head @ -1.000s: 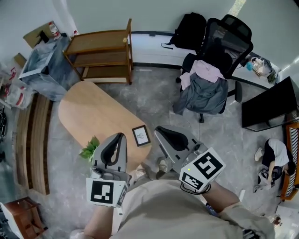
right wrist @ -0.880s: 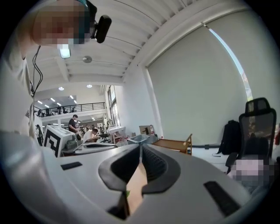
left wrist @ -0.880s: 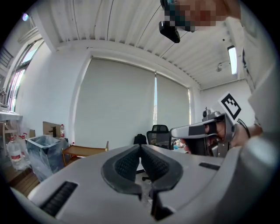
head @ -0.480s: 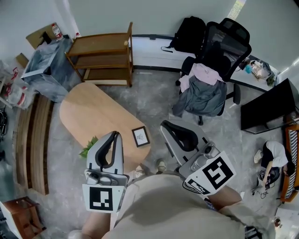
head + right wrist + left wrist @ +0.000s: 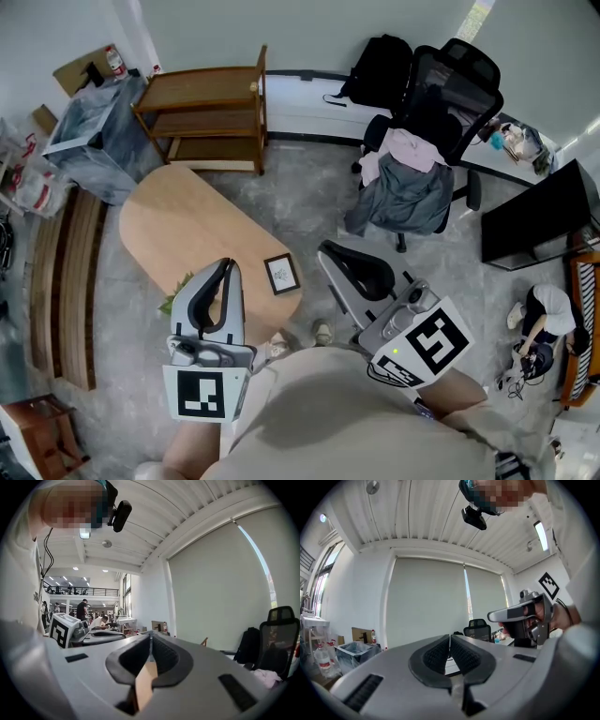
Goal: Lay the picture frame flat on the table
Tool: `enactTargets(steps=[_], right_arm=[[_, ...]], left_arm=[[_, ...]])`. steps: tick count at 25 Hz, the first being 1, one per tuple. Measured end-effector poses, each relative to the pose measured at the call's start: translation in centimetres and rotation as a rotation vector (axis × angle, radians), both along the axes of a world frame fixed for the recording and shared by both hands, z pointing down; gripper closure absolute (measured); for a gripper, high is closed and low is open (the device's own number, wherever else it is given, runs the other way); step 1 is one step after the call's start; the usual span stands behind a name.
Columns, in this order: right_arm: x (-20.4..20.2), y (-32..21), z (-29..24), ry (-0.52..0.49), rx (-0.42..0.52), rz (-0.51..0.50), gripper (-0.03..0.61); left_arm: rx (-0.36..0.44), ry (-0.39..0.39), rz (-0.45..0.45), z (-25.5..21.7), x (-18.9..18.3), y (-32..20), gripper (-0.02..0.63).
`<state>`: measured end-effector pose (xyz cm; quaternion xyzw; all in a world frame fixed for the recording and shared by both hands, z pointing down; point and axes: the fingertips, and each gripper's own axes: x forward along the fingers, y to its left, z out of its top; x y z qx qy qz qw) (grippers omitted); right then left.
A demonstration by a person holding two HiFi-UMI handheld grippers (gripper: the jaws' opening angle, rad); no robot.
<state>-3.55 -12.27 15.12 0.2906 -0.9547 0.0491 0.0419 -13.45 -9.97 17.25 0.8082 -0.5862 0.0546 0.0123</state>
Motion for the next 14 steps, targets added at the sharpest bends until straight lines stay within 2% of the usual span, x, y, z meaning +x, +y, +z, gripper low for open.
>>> enactTargets(steps=[4,9,14], right_arm=[[-0.1,0.2,0.1,0.011,0.0,-0.001,0.571],[0.0,0.8,0.3,0.016,0.006,0.011,0.571],[0.0,1.0,0.3,0.022,-0.013,0.018,0.571]], left_arm=[[0.012,0.003,0.006,-0.3,0.1,0.0,0.6],[-0.019,-0.016,-0.003,0.5,-0.2,0.6,0.6],[-0.015,-0.02,-0.051,0.2,-1.3,0.7,0.6]])
